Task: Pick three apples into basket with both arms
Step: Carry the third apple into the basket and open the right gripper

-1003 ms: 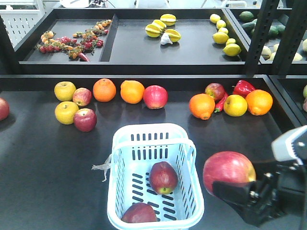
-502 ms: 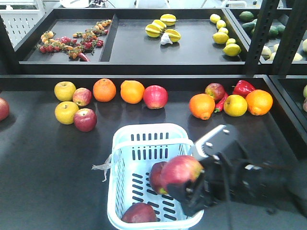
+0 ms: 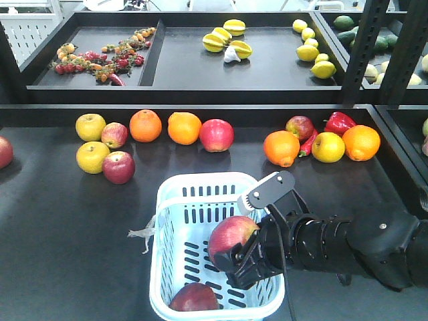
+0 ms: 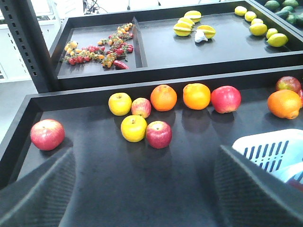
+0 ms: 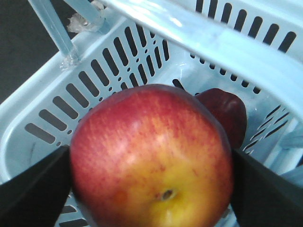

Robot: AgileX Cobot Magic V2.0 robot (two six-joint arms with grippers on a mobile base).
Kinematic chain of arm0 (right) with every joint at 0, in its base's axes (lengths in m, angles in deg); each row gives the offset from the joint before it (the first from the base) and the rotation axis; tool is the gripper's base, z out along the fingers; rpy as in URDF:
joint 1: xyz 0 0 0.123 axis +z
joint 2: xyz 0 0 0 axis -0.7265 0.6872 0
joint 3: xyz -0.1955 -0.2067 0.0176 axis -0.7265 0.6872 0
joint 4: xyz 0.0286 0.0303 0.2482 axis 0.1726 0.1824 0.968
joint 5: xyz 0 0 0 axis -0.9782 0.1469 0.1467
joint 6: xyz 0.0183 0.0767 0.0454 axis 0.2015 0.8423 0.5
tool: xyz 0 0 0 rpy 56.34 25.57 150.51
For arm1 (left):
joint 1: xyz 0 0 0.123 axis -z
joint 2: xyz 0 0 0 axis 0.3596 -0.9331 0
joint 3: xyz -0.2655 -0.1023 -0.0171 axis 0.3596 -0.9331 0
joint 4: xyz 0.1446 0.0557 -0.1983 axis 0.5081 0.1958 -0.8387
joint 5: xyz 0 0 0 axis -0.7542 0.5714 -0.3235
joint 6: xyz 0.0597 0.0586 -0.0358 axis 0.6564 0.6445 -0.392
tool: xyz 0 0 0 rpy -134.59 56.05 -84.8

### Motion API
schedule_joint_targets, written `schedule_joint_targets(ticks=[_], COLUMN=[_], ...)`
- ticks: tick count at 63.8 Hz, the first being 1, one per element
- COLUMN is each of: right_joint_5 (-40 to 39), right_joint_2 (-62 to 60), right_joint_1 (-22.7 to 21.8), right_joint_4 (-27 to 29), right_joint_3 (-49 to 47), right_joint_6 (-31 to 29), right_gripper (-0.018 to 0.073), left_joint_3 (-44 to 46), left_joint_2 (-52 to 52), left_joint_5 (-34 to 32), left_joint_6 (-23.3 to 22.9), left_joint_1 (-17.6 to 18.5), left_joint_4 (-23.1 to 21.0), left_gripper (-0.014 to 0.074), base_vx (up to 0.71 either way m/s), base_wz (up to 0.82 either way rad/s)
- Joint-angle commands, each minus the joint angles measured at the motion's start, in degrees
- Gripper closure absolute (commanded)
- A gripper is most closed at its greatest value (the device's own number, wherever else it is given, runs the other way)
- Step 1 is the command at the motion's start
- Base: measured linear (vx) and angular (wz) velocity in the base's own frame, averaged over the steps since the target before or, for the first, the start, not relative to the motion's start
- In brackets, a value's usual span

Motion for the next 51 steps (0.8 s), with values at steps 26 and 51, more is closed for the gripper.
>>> schedule_joint_targets(ticks=[26,51], right_joint_5=[-0.9,1.1], right_joint_2=[-1.8,-8.7], right_joint_1=[0.0,-0.1], right_joint_4=[1.0,-1.7], right_joint_3=[-1.9,-1.9], right_joint_6=[0.0,6.7], right_gripper=[-0.0071,-0.0057], left_joint_3=[1.6,1.6], left_joint_2=[-0.3,-0.3], left_joint_5=[-3.5,-3.5], left_joint_6=[-0.6,-0.6], left_joint_1=[0.0,0.0], left_joint_4=[0.7,0.7], left_gripper=[0.0027,0.0027], base_vx=[0.0,0.0], base_wz=[0.0,0.0])
